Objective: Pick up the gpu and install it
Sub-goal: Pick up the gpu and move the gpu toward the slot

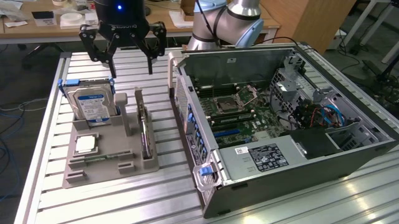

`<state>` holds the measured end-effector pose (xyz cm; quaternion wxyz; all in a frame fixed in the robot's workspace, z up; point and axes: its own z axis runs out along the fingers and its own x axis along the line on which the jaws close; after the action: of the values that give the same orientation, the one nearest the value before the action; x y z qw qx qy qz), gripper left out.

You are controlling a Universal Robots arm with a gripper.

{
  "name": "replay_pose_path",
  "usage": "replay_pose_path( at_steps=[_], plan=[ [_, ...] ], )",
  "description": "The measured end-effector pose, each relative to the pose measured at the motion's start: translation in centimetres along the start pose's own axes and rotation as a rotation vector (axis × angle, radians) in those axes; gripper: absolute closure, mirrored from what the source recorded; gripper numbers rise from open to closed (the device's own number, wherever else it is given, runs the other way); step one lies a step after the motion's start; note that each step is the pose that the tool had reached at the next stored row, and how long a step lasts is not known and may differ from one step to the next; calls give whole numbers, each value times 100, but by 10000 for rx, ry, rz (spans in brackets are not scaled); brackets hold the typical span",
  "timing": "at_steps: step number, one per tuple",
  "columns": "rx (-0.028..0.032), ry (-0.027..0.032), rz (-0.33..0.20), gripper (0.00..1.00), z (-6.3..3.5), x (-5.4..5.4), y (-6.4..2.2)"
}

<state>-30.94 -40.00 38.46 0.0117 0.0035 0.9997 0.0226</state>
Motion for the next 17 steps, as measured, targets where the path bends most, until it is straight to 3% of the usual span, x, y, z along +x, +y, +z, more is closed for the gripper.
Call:
replay_pose_path(
  at_steps=[4, 9, 17],
  plan=[
    [-1, 5, -67, 24, 56, 1, -44],
    [58, 5, -86, 24, 74, 1, -54],
    [41, 2, -93, 24, 125, 2, -88]
  ],
)
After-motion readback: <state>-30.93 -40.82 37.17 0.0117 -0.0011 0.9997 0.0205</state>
